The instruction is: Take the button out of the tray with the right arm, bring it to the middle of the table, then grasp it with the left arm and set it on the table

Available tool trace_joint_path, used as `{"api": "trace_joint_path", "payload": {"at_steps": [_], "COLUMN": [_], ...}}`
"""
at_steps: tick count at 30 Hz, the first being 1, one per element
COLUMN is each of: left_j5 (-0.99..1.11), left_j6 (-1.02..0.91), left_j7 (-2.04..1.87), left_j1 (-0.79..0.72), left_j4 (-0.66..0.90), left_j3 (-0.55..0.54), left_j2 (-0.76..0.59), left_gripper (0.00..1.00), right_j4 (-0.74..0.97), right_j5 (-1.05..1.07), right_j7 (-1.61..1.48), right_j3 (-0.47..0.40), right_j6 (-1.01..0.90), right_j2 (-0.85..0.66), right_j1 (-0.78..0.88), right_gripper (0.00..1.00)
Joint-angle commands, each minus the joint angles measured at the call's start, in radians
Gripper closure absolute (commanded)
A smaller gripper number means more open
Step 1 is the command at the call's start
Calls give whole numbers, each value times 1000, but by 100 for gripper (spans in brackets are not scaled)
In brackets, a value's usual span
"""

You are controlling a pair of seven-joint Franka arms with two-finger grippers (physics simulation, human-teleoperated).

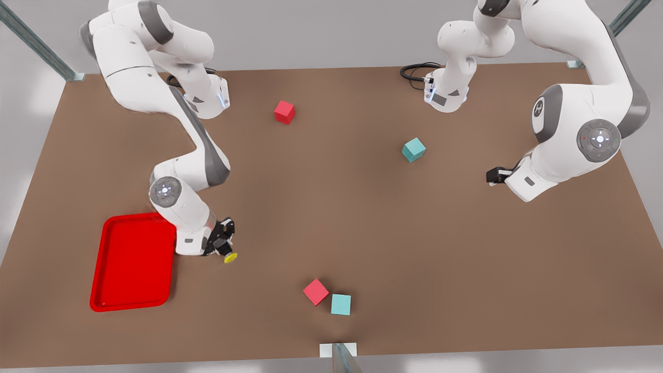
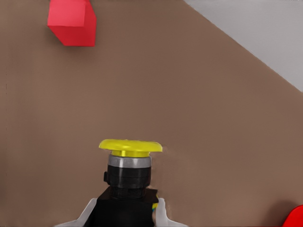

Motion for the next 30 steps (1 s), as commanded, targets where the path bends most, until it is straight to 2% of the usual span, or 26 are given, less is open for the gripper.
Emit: {"api": "trace_joint_path", "payload": {"at_steps": [1,5,6,8,14,16,19,20,26,29,30], "left_j5": [0,2,2,0,2,2,2,2,2,2,2], "left_j6": [1,1,2,2,8,8,16,16,16,18,19], "left_j7": [0,0,0,0,0,0,0,0,0,0,0], "left_j1": [0,0,0,0,0,0,0,0,2,0,2], "left_j4": [1,1,1,1,-1,-1,-1,-1,-1,1,-1], "left_j3": [0,0,0,0,0,0,0,0,0,0,0], "left_j2": [0,0,1,1,6,6,9,9,10,10,10], "left_gripper": [0,0,0,0,0,0,0,0,0,0,0], "right_j4": [50,233,253,389,702,779,831,834,834,836,836], "right_j5": [-10,-7,-7,-12,-12,-12,-10,-10,-12,-12,-12], "right_j7": [821,1134,1180,1328,1673,1783,1960,1967,1978,1977,1977], "right_j3": [0,-2,-2,-6,-17,-52,-92,-95,-238,-241,-241], "right_j6": [-205,-290,-290,-290,-273,-271,-230,-213,-149,-149,-139], "right_j2": [3,107,138,238,489,555,629,649,701,709,709], "right_j1": [123,367,380,504,630,679,722,722,800,800,800], "right_gripper": [56,56,56,56,56,56,56,56,55,55,50]}}
